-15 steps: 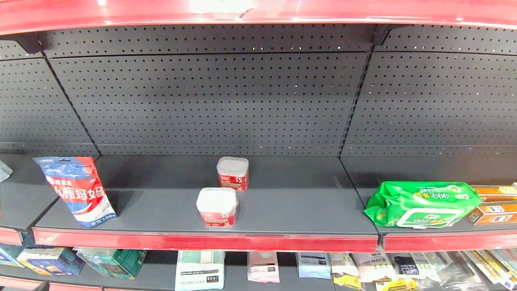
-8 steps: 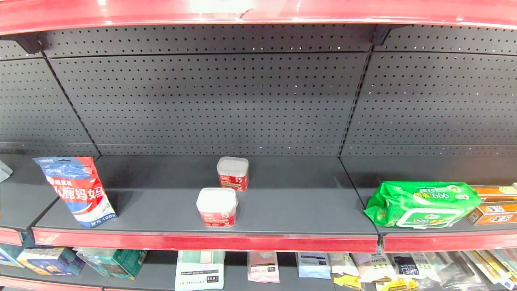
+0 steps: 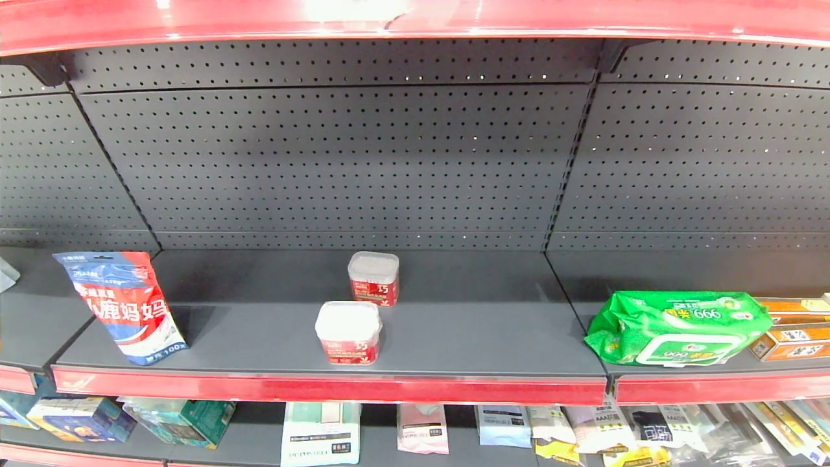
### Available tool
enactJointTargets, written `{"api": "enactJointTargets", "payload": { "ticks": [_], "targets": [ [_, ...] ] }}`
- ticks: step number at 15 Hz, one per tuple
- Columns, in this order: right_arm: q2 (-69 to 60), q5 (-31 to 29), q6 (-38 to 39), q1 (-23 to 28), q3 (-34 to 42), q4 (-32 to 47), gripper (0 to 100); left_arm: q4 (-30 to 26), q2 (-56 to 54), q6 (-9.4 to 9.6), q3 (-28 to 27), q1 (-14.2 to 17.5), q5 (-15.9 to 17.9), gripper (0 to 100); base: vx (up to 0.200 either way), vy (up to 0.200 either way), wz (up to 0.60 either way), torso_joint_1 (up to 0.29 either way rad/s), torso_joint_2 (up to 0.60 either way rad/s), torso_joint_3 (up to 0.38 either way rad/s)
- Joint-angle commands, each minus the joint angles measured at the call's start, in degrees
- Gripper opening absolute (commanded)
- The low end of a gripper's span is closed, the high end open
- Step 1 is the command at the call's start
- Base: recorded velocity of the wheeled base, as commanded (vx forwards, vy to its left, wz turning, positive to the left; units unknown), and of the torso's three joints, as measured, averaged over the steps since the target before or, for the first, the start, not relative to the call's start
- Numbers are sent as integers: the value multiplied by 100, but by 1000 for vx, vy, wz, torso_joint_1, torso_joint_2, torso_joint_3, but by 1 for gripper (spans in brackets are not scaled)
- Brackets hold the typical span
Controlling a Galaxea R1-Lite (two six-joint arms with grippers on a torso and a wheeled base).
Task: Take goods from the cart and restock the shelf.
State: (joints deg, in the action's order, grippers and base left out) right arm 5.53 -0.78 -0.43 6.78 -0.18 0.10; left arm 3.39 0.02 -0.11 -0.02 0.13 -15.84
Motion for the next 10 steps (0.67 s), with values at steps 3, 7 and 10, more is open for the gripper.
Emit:
{"api": "enactJointTargets", "payload": {
  "ticks": [3,7,10],
  "targets": [
    [9,16,-36,-10,1,-1,100,-22,15,-270,2,4,-289,100,0,0,0,0,0,0],
    [9,8,-19,-1,9,-1,100,-75,6,-86,2,4,1039,100,0,0,0,0,0,0],
    [9,8,-28,-10,1,-1,100,-304,6,-59,2,4,1074,100,0,0,0,0,0,0]
  ]
}}
